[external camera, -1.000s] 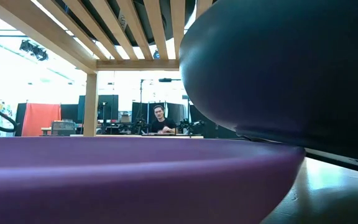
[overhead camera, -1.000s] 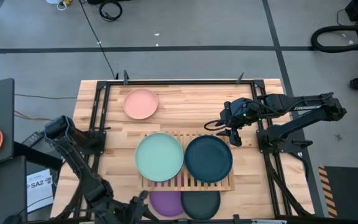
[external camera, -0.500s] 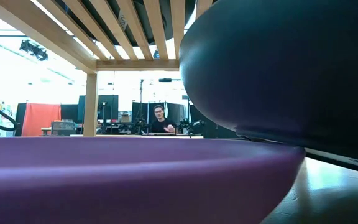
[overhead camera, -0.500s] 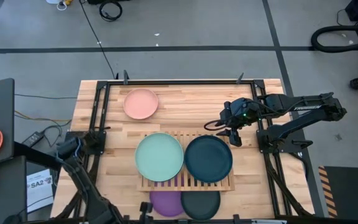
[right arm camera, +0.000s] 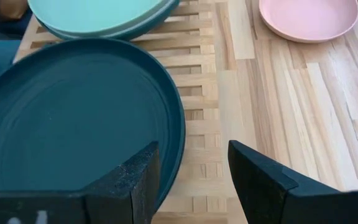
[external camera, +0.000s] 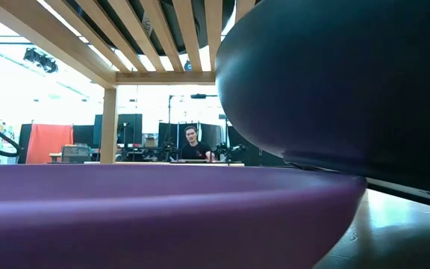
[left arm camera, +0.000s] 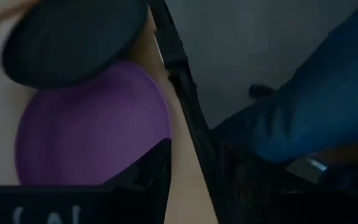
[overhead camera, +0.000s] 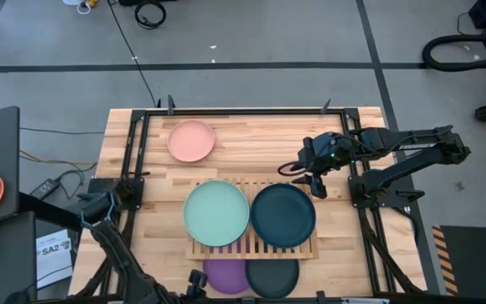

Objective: Place and stack plates onto a shelf
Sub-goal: Stack the purple plate on top of the light green plate on the shelf

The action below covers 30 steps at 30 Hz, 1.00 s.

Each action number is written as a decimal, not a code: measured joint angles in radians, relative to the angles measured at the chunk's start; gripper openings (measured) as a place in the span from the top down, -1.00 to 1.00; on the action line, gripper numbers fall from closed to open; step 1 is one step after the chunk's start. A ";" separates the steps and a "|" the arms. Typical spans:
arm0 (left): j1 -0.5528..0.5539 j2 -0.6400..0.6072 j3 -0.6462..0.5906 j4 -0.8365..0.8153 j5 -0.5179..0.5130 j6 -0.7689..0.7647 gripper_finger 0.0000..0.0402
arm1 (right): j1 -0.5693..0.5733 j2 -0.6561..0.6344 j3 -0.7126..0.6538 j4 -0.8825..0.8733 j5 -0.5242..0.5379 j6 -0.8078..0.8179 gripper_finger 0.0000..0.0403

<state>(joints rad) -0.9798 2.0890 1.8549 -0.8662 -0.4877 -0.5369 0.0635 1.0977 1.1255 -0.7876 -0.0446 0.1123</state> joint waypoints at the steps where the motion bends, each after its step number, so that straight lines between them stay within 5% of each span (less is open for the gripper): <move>1: 0.000 0.009 0.000 0.001 0.001 0.010 0.29 | 0.000 0.000 0.000 0.007 0.000 0.000 0.04; 30: 0.025 0.152 -0.002 -0.106 -0.066 0.037 0.29 | 0.000 0.000 0.000 0.060 0.000 0.000 0.04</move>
<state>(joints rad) -0.9543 2.2406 1.8534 -0.9727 -0.5538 -0.5004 0.0639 1.0977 1.1255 -0.7279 -0.0448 0.1127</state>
